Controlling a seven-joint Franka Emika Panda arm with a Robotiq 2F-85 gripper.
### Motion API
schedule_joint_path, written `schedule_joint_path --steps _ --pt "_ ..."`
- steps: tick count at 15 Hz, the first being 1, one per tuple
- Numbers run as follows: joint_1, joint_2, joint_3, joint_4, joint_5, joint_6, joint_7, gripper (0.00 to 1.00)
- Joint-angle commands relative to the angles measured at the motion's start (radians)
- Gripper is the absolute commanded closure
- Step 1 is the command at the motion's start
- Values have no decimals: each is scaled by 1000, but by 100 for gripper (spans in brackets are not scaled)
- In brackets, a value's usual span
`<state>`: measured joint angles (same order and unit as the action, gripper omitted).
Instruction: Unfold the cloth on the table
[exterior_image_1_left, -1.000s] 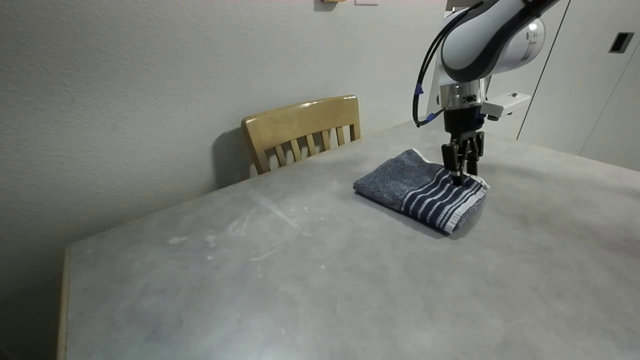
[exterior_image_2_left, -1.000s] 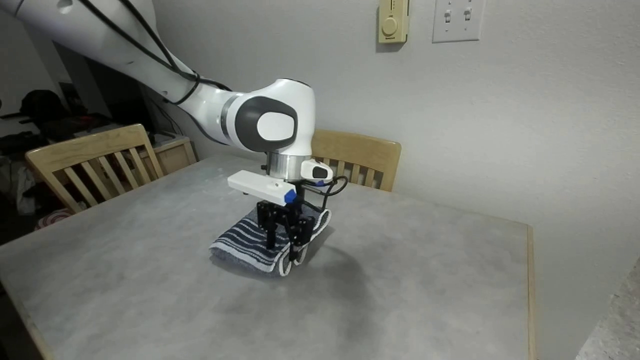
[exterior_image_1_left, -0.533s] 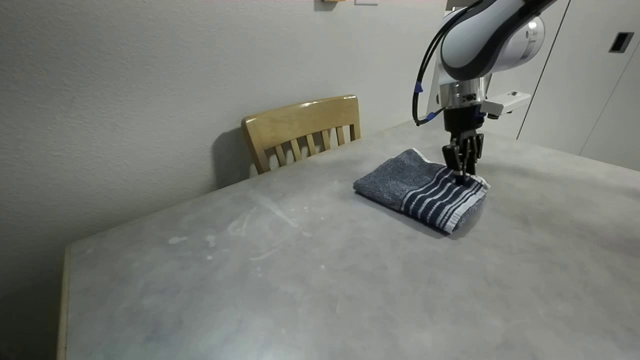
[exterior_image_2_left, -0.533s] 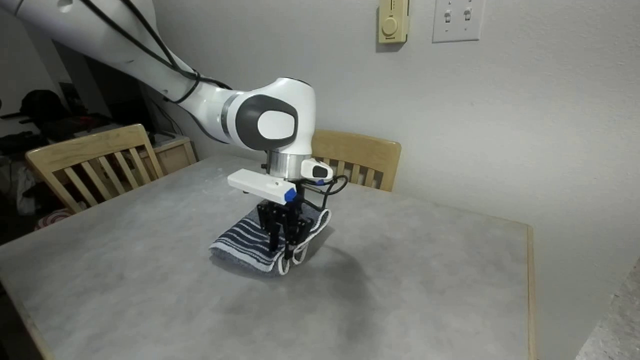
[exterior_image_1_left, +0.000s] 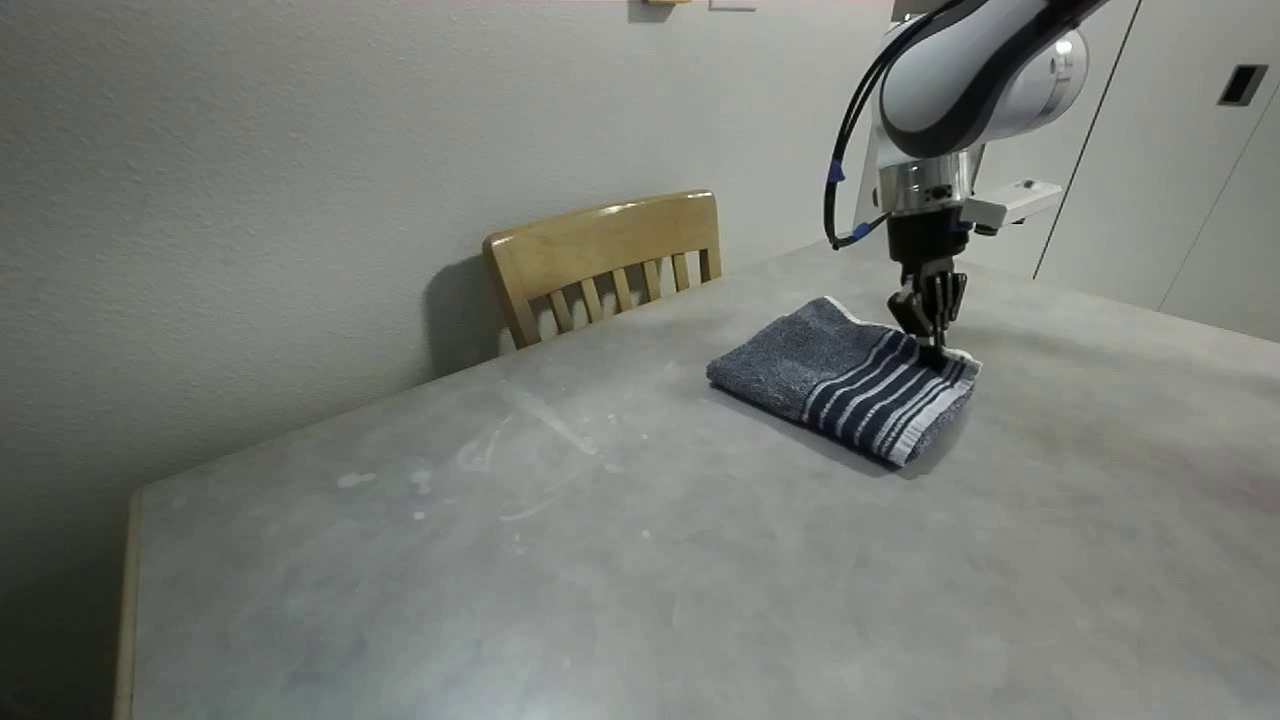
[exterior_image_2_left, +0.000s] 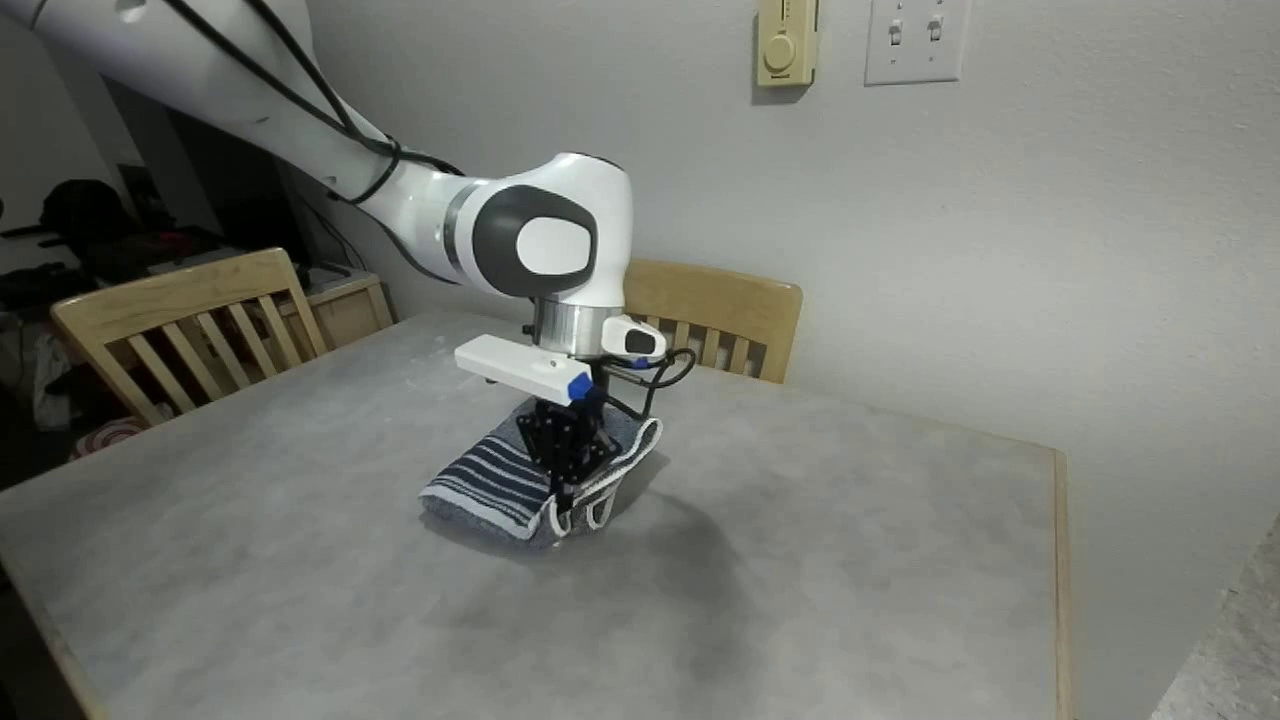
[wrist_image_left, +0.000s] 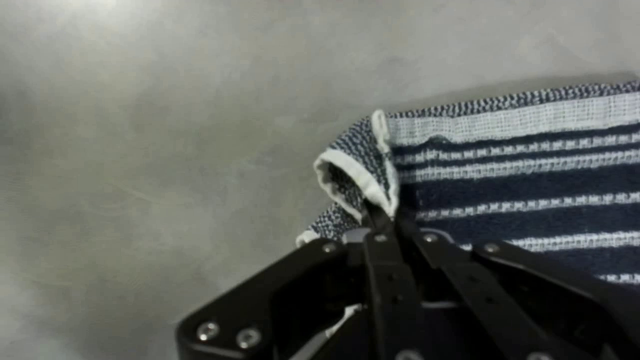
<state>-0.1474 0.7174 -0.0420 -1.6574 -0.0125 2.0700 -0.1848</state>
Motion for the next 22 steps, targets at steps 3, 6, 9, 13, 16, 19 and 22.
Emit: schedule_joint_path --steps 3,6,9,13,16,19,22 --pt "17 -63 -1 -63 22 36 98 99" --pt "52 -120 1 -127 5 86 148 99" --pt "113 -183 -7 -199 -35 152 208 99" --pt "201 -241 -13 -251 -128 191 296 99" --pt "251 -260 -6 -261 -204 186 333 99" --pt "278 -253 6 -242 -250 163 317 99" --pt "288 -246 38 -255 -268 185 241 99"
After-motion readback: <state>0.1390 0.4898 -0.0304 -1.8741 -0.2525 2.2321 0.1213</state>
